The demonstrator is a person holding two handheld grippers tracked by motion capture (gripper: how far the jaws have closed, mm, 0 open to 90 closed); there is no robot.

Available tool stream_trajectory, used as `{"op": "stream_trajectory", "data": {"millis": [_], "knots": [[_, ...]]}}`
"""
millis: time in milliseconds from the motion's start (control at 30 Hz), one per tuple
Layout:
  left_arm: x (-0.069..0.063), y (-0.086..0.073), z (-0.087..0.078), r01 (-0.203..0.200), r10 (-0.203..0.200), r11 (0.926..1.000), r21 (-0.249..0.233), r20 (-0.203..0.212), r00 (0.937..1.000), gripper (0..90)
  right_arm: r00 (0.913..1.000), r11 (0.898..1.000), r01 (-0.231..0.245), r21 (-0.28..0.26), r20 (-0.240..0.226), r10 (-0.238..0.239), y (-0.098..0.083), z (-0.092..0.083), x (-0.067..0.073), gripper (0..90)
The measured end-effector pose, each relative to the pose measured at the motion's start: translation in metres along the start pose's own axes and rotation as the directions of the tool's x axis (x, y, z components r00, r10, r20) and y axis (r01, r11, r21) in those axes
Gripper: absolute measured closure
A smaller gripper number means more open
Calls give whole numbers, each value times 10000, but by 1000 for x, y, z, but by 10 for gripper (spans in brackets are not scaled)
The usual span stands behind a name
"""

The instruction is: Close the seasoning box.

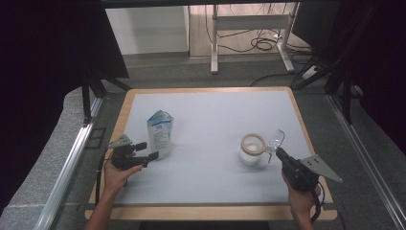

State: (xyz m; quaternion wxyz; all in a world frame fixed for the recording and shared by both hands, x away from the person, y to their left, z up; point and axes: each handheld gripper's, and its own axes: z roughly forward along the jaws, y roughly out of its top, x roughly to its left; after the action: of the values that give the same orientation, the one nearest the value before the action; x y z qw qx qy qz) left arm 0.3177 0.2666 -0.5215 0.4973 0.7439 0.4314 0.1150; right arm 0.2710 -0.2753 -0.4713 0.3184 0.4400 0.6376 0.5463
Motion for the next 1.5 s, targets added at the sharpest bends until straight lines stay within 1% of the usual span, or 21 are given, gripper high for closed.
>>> {"op": "stream_trajectory", "data": {"millis": [67, 133, 333, 433, 533, 667, 933, 1100, 1267, 1500], "knots": [[0, -1, 0, -34, 34, 10000, 34, -61, 10000, 222, 9999, 10000, -33, 0, 106, 33, 3, 5, -4, 899], [-1, -1, 0, -57, 57, 10000, 48, -129, 9999, 221, 9999, 10000, -85, 7, 59, 85, 4, 10, -6, 899], [-3, -4, -3, 29, -29, 10000, -19, -130, 9999, 222, 10000, 10000, 6, 21, 67, -6, 6, 19, -7, 899], [-2, -6, -4, 69, -69, 10000, -27, -158, 9999, 223, 9999, 10000, 81, 38, 103, -81, 5, 20, -8, 899], [-2, -8, -5, 55, -56, 10000, -12, -162, 9999, 223, 9999, 10000, -23, 57, 159, 23, 4, 19, -11, 899], [-1, -10, -4, 33, -32, 10000, 67, -160, 9999, 223, 9997, 10000, -2, -2, 262, 2, 6, 16, -12, 898], [-4, -10, -4, -28, 29, 10000, 95, -119, 9999, 225, 9996, 9999, 127, -35, 242, -126, 10, 16, -9, 899], [-6, -11, -3, -147, 151, 9997, 189, -199, 9997, 227, 9994, 9996, 291, -12, 195, -291, 10, 18, -5, 898], [-6, -12, -2, -166, 171, 9995, 258, -174, 9997, 227, 9993, 9993, 364, 51, 81, -365, 10, 21, 0, 899], [-5, -15, -1, -46, 50, 9995, 298, -139, 9999, 228, 9988, 9986, 453, 275, -209, -447, 10, 30, 7, 898]]}}
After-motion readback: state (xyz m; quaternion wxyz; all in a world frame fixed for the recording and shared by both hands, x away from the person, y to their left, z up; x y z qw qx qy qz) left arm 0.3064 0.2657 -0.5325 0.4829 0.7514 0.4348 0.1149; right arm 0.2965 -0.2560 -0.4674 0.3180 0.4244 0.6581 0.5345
